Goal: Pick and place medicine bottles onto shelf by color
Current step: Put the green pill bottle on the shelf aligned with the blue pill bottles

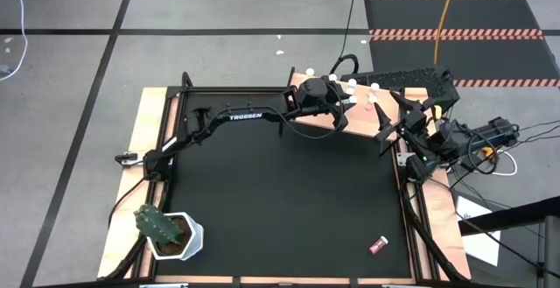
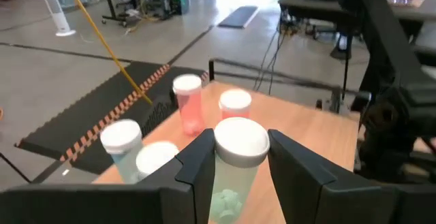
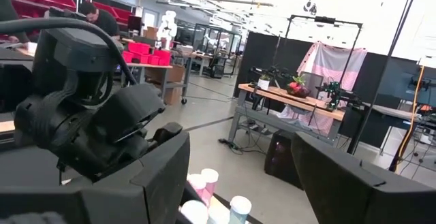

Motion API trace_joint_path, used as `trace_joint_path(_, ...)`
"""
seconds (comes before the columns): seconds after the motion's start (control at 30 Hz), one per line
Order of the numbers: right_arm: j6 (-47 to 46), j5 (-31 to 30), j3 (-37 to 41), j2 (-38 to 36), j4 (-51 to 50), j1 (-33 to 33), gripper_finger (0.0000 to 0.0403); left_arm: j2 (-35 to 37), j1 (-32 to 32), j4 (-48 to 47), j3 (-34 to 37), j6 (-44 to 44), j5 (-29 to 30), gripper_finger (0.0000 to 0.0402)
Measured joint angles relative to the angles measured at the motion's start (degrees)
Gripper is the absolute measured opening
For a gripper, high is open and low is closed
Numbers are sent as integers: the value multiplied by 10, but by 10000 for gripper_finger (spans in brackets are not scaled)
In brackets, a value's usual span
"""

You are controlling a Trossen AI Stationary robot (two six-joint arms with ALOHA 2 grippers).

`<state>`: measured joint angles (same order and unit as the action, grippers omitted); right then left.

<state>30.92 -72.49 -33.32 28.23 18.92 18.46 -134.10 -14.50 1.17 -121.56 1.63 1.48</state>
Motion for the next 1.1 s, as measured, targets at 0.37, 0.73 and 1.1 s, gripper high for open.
trace_joint_path(0.37,0,0,0,0,-1,0,253,0,1,-31,0,34,-25,127)
trace_joint_path(0.73,-2,0,0,0,-1,0,253,0,0,-32,0,59,-28,127)
trace_joint_path(1.1,-2,0,0,0,-1,0,253,-4,1,-42,0,99,-61,127)
